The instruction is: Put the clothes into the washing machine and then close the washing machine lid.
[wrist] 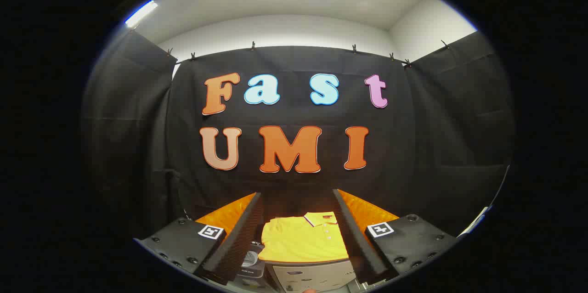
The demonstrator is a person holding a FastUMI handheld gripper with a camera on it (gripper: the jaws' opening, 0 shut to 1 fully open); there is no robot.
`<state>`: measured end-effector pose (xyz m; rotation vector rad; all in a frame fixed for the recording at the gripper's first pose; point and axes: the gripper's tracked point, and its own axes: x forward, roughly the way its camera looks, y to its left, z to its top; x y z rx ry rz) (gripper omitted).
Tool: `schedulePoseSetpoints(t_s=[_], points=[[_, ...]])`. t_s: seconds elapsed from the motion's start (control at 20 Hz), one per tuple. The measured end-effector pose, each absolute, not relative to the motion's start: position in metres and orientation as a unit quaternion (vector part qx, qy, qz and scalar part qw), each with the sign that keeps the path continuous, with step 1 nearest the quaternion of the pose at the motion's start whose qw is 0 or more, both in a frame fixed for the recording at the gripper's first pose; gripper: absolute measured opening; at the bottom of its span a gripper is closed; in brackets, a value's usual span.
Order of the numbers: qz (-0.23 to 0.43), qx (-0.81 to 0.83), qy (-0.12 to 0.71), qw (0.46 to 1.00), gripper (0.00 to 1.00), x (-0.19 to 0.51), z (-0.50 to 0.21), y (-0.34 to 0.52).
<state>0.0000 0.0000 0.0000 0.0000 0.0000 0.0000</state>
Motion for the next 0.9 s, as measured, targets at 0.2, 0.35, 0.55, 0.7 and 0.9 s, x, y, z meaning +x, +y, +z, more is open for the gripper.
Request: schedulePoseSetpoints(t_s=[0.2,0.35,0.55,0.7,0.9], points=[[-0.001,-0.006,0.000,1.000,0.98,0.0006,0.0002,-0.0015],[-0.001,-0.010,-0.002,1.000,0.98,0.0031,0.0020,-0.0013],[-0.001,-0.010,-0.004,1.000,0.98,0.0037,0.0017,-0.0037],[0.000,-0.009,-0.003,1.000,0.98,0.0059,0.0004,-0.0038],[0.002,-0.011,-0.001,1.000,0.98,0.0081,0.0002,-0.0033]])
